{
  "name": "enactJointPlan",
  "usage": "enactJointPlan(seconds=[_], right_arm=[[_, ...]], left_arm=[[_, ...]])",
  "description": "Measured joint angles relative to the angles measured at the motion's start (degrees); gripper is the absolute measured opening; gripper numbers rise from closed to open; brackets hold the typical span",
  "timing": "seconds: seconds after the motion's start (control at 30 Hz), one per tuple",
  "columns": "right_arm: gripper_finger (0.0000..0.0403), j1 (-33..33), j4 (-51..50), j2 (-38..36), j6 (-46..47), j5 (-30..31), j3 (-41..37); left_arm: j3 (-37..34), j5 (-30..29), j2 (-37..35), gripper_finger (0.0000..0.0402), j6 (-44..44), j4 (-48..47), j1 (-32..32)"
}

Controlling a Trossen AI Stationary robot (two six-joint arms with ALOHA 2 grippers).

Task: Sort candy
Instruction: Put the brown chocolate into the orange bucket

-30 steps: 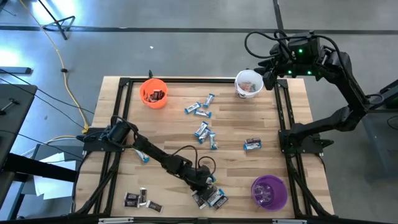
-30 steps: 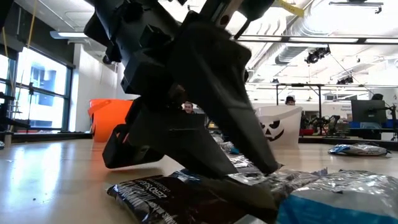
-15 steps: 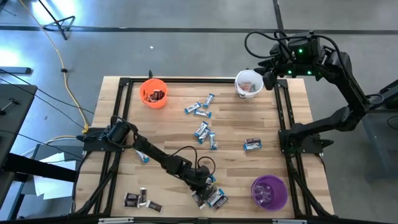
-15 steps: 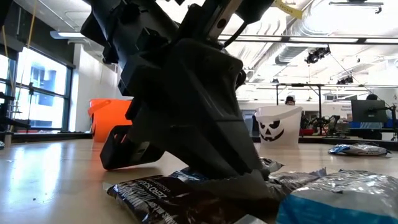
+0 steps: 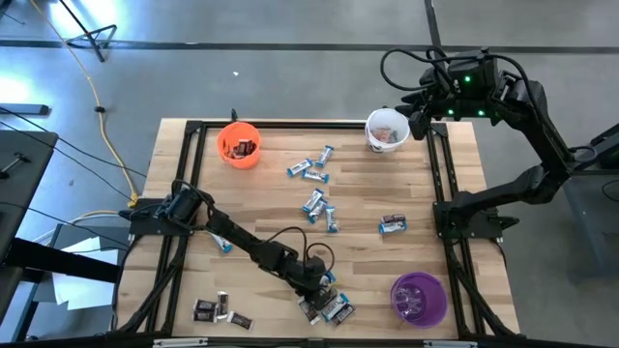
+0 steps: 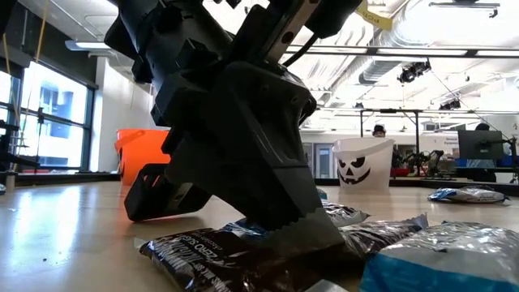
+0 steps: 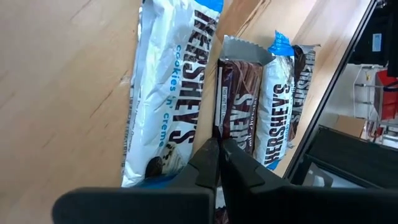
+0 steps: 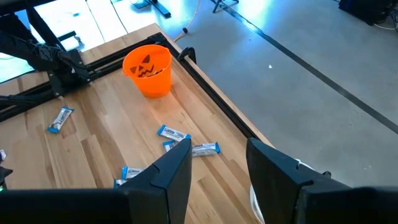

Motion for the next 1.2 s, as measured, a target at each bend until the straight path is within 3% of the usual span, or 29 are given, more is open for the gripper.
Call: enactJointPlan(seconds=[0.4, 0.9, 1.2], right_arm=[[0.0149, 0.0, 0.0, 0.0, 0.0, 0.0, 0.0], [0.0149, 0.0, 0.0, 0.0, 0.0, 0.0, 0.0], [0.0149, 0.0, 0.0, 0.0, 0.0, 0.0, 0.0]], left_arm=[[-0.4, -4.3, -5.5, 0.0000, 0.6, -6.6, -0.2], [-0.1, -6.9, -8.8, 0.0002, 1.0, -5.3, -3.1], [-0.1, -7.2, -8.8, 0.0058, 9.8, -1.2, -2.9]])
